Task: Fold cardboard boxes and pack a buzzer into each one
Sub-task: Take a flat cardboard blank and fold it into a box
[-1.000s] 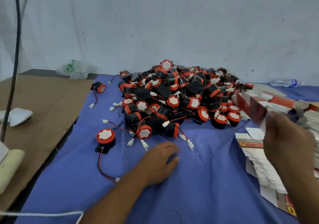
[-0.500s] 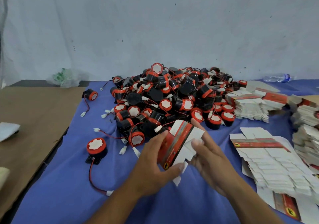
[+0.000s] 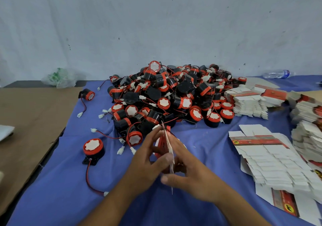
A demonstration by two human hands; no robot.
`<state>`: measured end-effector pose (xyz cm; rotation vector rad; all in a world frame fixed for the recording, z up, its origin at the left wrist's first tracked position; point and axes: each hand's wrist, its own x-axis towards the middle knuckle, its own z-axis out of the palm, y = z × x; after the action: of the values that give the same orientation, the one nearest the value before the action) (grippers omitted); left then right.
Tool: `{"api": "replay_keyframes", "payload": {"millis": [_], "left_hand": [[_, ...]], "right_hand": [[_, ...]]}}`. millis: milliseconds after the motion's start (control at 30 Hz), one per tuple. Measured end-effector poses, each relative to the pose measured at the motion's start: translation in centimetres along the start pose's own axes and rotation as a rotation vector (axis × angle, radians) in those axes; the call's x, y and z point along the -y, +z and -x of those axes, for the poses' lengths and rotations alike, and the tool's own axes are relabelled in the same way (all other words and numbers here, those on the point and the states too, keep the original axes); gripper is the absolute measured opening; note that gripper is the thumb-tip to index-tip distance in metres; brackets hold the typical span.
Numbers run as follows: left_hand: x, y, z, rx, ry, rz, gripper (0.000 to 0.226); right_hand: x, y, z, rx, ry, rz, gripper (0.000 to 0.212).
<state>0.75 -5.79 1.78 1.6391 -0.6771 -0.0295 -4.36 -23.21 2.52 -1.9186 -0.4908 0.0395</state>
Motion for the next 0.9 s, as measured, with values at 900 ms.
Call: {"api": "replay_keyframes", "payload": {"millis": [900], "left_hand": [[-0.7, 0.2, 0.7, 0.017, 0.121, -0.289, 0.070]], "right_hand": [[0.7, -0.4, 0.2, -0.132, -0.021, -0.007, 0.072]]}}
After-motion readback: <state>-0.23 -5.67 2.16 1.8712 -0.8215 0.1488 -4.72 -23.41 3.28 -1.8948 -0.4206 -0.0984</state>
